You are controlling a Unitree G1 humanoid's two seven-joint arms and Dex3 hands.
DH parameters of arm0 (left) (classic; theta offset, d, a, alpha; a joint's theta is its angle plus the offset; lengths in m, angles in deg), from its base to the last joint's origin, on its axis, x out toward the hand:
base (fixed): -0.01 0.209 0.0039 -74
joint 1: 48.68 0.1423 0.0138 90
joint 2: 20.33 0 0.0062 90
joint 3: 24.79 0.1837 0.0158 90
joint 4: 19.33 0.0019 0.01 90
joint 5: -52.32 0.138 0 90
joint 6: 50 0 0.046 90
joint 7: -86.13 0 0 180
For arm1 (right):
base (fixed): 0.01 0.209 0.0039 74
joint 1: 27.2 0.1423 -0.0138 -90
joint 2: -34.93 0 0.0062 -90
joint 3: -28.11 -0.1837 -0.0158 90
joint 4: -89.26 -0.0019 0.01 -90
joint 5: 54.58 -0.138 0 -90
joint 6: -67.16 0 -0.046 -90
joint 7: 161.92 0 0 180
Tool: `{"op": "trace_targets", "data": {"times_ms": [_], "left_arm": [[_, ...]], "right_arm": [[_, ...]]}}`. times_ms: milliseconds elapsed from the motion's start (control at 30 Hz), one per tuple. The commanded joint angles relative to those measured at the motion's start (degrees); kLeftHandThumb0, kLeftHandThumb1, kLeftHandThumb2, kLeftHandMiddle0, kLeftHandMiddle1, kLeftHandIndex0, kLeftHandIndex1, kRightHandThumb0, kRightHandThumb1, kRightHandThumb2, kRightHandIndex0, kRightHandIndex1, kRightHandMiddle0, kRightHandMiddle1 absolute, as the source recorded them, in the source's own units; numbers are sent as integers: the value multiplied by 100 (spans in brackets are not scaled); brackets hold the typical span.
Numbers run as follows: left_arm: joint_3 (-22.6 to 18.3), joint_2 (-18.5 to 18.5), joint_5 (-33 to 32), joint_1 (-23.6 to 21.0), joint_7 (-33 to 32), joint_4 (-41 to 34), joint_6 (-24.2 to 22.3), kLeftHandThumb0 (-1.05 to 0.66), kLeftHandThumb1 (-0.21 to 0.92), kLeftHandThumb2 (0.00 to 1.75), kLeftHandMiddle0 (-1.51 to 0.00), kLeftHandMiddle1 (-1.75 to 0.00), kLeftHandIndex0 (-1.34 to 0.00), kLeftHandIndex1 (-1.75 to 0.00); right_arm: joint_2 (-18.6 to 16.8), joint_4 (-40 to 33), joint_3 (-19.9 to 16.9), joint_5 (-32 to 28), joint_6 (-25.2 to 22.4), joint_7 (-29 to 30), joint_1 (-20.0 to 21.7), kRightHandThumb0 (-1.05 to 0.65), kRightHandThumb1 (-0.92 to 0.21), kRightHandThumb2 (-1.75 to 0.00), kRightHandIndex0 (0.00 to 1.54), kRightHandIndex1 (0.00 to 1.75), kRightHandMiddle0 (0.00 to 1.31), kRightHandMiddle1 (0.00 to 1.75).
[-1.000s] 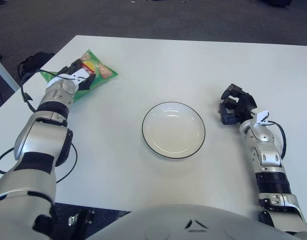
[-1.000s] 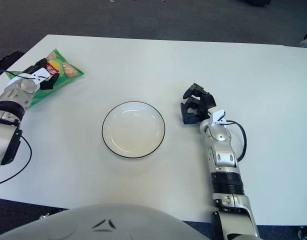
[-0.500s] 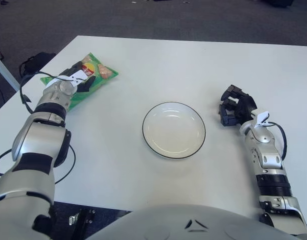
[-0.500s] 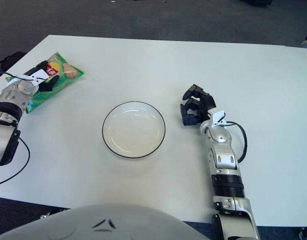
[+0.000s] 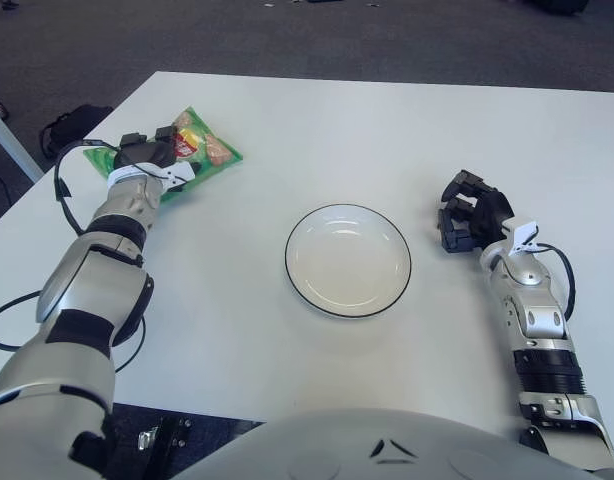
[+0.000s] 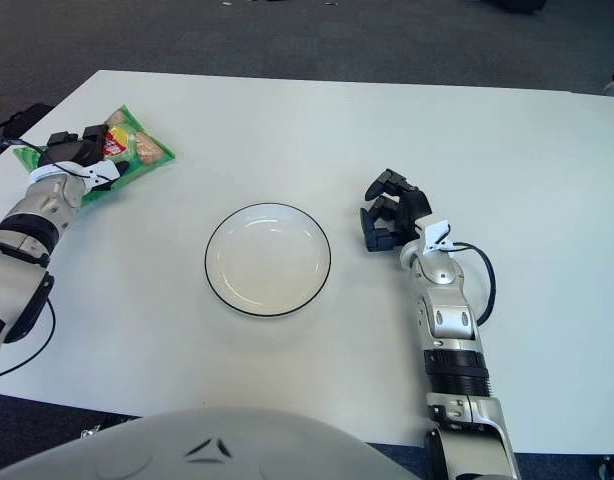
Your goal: Put the snack into the plate.
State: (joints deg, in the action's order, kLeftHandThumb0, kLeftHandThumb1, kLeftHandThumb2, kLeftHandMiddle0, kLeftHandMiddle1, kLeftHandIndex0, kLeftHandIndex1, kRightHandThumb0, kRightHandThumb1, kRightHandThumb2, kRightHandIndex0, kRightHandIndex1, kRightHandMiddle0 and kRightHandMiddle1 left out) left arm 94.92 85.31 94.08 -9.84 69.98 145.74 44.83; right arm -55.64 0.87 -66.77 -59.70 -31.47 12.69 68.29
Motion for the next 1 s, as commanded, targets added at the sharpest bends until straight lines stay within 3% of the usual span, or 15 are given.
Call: {"op": "trace_targets", "data": {"times_ms": [0,233,533,667,800,867,967], "left_arm": [[336,-194,297,373,158,210,-19,-105,92,61,0,-62,0,-74],[574,-192,464,332,226,250,-9,-105,92,46,0,-47,0,-71],[716,-180,521,246,456,271,35,-105,92,36,-1,-44,0,-61],[794,-167,563,216,521,271,65,-105,92,32,0,-74,0,-58],[894,-154,621,199,469,268,107,-105,92,29,0,-121,0,-63],[917,-150,624,202,397,263,142,-104,92,29,0,-136,0,-70],[923,-145,603,213,289,256,193,-99,92,27,-4,-160,0,-98]], "right_arm": [[-25,321,230,158,-531,-152,-386,-1,-10,-153,82,163,54,175],[-25,316,251,166,-500,-158,-388,-1,-9,-154,83,162,55,175],[-27,288,275,168,-519,-146,-389,-1,-8,-155,86,159,56,175],[-29,270,280,169,-538,-136,-388,-1,-7,-155,86,159,56,175],[-30,264,278,165,-532,-136,-388,-1,-7,-155,86,160,56,175],[-31,266,274,160,-525,-134,-387,-1,-7,-155,86,160,56,175],[-35,272,269,154,-519,-131,-384,-1,-7,-155,86,160,56,175]]}}
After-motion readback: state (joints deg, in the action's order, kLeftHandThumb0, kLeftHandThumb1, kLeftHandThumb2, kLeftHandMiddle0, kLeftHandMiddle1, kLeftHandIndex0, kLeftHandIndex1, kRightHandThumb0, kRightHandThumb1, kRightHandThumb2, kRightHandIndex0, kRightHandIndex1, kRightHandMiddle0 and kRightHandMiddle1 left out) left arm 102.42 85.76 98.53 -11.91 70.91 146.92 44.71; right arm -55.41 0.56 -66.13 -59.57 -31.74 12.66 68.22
